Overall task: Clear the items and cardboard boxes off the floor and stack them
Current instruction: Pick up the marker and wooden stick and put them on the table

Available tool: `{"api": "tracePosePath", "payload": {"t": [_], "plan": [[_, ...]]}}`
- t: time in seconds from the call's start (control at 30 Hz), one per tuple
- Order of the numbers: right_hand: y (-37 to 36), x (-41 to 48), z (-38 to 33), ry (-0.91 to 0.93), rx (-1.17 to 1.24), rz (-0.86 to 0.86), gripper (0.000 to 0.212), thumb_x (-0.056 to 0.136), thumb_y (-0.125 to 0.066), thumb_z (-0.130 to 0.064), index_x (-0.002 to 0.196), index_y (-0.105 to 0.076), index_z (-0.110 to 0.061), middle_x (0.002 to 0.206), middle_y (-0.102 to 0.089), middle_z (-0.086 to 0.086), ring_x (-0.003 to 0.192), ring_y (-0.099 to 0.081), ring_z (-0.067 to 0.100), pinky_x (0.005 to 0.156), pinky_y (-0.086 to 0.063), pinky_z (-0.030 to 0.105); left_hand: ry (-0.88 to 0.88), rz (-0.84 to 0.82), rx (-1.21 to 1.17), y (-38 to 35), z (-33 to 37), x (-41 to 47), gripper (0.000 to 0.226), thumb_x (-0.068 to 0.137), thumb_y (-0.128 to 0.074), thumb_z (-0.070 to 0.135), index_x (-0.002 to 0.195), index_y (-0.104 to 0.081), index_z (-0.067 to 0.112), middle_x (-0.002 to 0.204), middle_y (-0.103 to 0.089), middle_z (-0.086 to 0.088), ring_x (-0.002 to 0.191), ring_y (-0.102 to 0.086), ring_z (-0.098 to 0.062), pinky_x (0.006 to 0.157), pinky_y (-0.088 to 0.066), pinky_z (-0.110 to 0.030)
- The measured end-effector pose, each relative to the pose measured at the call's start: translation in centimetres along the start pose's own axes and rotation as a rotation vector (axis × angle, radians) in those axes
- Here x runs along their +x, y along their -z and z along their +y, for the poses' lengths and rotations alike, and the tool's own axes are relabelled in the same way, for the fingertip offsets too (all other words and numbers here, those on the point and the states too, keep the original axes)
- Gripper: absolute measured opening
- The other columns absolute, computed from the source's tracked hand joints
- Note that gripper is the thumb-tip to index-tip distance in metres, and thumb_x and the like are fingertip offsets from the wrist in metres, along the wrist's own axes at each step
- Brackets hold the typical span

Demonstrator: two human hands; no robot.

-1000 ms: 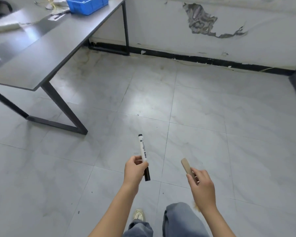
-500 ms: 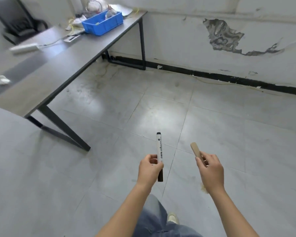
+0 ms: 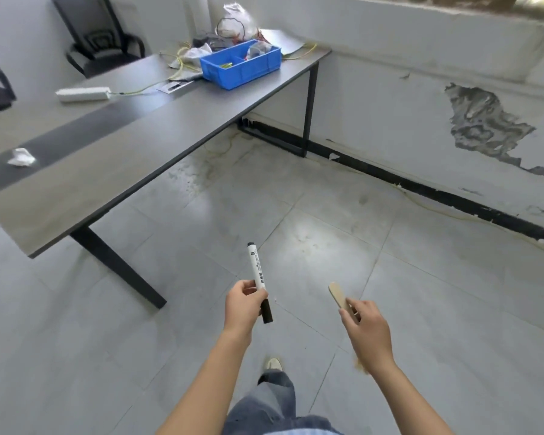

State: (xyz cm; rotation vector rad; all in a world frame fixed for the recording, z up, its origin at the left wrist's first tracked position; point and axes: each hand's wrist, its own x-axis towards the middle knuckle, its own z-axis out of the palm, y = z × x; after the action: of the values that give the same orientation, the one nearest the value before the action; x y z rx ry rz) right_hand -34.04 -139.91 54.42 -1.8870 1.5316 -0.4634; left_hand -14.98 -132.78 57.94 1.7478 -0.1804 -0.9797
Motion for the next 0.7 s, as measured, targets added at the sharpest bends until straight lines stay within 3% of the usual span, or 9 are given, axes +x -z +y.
{"api": "tracePosePath", "payload": {"t": [0.17,0.47,0.7], "plan": [[-1.1,9.5,-5.5,0.083,0.016,0.006,0.024,0.089,-0.06,-0.013,0.111,-0.065,-0.004,0.088,-0.05,0.001,0.076,-0.056,0.025,0.066,-0.04,0.029,-0.089,0.065,-0.065,-0.9,6.7,7.3,0.014,0.085,-0.055,-0.004,0.092,-0.055,0.009,0.079,-0.057,-0.001,0.07,-0.053,-0.016,0.067,-0.046,-0.03],[-4.1,20.0,-6.5,0.061,-0.017,-0.18,0.024,0.09,-0.059,-0.015,0.111,-0.065,-0.005,0.087,-0.051,0.002,0.076,-0.053,0.023,0.068,-0.041,0.03,0.134,0.147,-0.041,-4.1,7.5,14.7,0.013,0.084,-0.053,-0.006,0.089,-0.056,0.006,0.075,-0.053,-0.003,0.066,-0.05,-0.016,0.065,-0.045,-0.029],[-3.5,36.4,-10.7,0.207,0.046,-0.185,0.023,0.09,-0.059,-0.014,0.11,-0.065,-0.005,0.09,-0.052,0.003,0.083,-0.057,0.027,0.067,-0.037,0.029,0.04,0.299,-0.108,-9.4,15.0,24.5,0.019,0.084,-0.054,-0.005,0.081,-0.054,0.013,0.076,-0.054,-0.004,0.066,-0.05,-0.016,0.068,-0.045,-0.031]]}}
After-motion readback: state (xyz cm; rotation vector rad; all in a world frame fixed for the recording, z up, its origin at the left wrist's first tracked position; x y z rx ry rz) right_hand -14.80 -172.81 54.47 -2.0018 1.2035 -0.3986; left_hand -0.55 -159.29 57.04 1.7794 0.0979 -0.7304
